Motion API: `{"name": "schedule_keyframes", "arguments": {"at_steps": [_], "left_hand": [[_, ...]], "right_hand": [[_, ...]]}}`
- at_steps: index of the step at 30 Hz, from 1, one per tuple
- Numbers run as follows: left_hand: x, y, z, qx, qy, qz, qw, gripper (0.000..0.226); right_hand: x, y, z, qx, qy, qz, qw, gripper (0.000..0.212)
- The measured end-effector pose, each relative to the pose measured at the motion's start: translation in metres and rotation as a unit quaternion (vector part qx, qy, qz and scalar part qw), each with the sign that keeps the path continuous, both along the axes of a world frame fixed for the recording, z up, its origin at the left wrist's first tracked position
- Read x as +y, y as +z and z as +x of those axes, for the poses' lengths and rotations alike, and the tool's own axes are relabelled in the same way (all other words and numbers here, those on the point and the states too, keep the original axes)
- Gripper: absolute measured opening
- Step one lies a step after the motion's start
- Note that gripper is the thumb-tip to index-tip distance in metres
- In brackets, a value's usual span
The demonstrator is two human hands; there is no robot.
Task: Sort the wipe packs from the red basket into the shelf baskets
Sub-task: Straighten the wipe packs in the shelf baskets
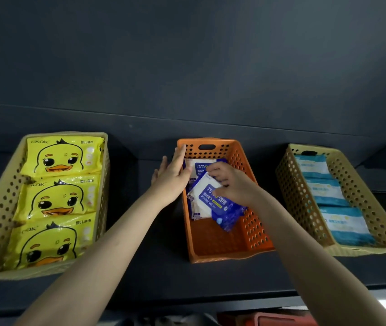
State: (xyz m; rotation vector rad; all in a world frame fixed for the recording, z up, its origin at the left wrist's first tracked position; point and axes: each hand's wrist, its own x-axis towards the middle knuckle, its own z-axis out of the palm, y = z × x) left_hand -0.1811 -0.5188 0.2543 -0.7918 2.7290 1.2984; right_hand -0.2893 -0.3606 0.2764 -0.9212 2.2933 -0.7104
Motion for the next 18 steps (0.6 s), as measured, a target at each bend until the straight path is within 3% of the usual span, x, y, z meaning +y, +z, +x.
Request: {"name": "schedule_keyframes", "arguments": {"at_steps": [3, 7, 12, 14, 18], "left_hand": [[0.001, 0.002, 0.001, 0.002, 0.006, 0.019, 1.0, 0.059], [-0.001, -0.001, 0.002, 0.011, 0.008, 0.042, 0.999, 0.059], [-0.001, -0.003, 0.002, 0.027, 0.01, 0.062, 0.998, 0.058], [-0.001, -0.004, 0.001, 0.028, 0.012, 0.057, 0.998, 0.057], [-0.002, -0.006, 0.001, 0.025, 0.015, 0.056, 0.998, 0.057]], "right_hand": [[-0.003, 0.006, -0.003, 0.03, 0.063, 0.048, 0.996, 0.063], [0.003, -0.007, 0.014, 0.123, -0.011, 0.086, 0.989, 0.062], [0.005, -0.015, 0.018, 0.054, -0.081, 0.012, 0.995, 0.042], [0.002, -0.008, 0.015, 0.073, -0.094, -0.018, 0.993, 0.038], [-0.001, 0.015, 0.002, 0.066, -0.024, -0.019, 0.997, 0.036]]}}
